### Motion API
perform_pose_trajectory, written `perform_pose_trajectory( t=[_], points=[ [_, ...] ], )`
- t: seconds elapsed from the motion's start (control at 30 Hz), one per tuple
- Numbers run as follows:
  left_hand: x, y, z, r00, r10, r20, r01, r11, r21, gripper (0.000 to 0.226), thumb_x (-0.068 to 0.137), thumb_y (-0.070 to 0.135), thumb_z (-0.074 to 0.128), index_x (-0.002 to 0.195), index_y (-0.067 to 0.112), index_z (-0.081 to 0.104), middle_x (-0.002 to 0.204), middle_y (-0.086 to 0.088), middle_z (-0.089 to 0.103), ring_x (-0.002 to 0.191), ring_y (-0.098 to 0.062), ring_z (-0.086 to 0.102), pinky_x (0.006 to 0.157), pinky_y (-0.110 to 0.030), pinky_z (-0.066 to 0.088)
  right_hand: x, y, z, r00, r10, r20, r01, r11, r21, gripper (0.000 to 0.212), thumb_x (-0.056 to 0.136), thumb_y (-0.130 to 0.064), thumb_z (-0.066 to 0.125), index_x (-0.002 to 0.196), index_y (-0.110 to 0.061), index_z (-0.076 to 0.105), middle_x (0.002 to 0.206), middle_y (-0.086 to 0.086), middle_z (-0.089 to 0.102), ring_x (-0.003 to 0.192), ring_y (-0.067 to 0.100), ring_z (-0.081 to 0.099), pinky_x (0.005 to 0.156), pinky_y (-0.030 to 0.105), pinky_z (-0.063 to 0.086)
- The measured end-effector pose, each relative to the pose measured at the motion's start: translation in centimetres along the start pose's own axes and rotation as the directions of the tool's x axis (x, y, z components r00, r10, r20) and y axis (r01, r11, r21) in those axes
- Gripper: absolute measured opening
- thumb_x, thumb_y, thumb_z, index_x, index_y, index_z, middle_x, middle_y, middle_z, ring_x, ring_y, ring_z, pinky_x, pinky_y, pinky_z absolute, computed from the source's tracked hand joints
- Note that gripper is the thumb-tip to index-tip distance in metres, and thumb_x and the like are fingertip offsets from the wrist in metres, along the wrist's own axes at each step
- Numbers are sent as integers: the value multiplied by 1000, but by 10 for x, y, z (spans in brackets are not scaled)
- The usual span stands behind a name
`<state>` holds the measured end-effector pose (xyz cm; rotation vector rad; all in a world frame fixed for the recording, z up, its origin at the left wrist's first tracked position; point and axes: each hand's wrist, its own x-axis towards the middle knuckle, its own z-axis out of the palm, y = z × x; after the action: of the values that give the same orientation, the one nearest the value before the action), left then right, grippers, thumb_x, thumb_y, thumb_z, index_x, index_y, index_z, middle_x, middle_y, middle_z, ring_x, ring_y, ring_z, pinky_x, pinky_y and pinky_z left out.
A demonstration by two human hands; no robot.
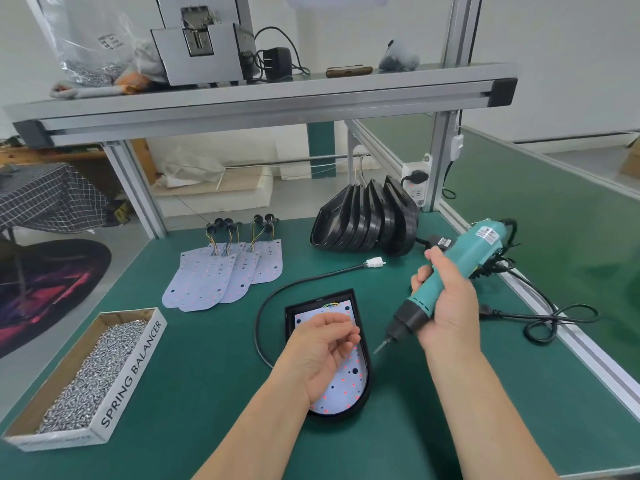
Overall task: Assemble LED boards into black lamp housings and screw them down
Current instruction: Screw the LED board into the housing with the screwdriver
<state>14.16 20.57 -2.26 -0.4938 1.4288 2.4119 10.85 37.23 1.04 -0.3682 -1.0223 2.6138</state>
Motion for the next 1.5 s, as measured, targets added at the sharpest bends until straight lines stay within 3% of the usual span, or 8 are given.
perform_pose_trajectory(
  t=[0.17, 0.37, 1.0, 1.5],
  points=[
    [0, -1, -3, 1000, -3, 18, 3, 999, -37, 18, 90, -13, 59, 79, -2, 68, 70, -12, 70, 58, -15, 68, 54, -18, 55, 8, 3, 16, 978, -159, -135, 160, 987, -2, 19, 88, -15, 73, 93, -18, 55, 61, -5, 54, 52, 10, 51, 54, 21, 45],
    [1, 0, -4, 1000, -18, 21, 19, 997, -73, 20, 90, -15, 57, 80, -3, 69, 72, -15, 71, 60, -16, 70, 57, -18, 57, 10, 14, 19, 951, -251, -182, 249, 968, -33, 20, 88, -27, 75, 90, -22, 56, 59, -9, 53, 52, 9, 50, 51, 19, 46],
    [-2, 0, -2, 1000, -9, 21, 11, 995, -97, 30, 89, -17, 58, 69, -1, 73, 76, -19, 71, 60, -18, 70, 55, -19, 57, 10, 24, 23, 945, -260, -200, 239, 963, -124, 20, 88, -31, 73, 87, -23, 55, 57, -7, 53, 53, 12, 49, 56, 26, 45],
    [1, -4, -3, 1000, 26, -10, -26, 996, -87, 15, 89, -16, 59, 83, -3, 66, 73, -15, 72, 62, -17, 71, 57, -19, 57, 10, 26, 22, 935, -289, -205, 259, 952, -162, 22, 88, -32, 73, 88, -21, 53, 61, -3, 54, 55, 13, 50, 56, 26, 46]
  ],
)
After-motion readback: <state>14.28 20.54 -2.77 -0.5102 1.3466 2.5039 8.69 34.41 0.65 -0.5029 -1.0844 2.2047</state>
